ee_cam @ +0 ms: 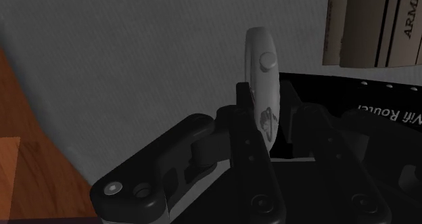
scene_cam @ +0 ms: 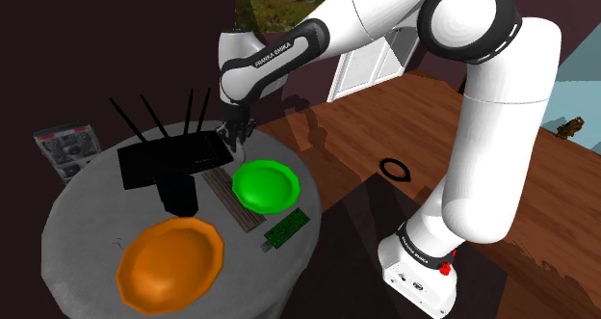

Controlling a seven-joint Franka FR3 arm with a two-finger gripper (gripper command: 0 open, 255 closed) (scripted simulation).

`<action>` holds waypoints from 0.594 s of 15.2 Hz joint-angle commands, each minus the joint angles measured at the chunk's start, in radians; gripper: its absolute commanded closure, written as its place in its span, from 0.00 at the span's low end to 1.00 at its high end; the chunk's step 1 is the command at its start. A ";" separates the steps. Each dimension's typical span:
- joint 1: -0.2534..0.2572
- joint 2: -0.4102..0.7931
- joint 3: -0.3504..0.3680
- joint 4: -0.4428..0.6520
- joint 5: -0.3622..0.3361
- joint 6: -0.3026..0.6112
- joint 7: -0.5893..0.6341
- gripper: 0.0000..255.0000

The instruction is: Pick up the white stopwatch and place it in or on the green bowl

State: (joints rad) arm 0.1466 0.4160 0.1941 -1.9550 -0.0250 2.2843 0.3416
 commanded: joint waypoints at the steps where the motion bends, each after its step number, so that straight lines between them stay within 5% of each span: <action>1: 0.000 0.000 0.000 0.000 0.000 0.000 0.000 1.00; 9: -0.004 -0.043 0.005 0.011 0.009 -0.054 -0.003 1.00</action>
State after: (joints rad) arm 0.1435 0.3834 0.1980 -1.9455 -0.0180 2.2427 0.3385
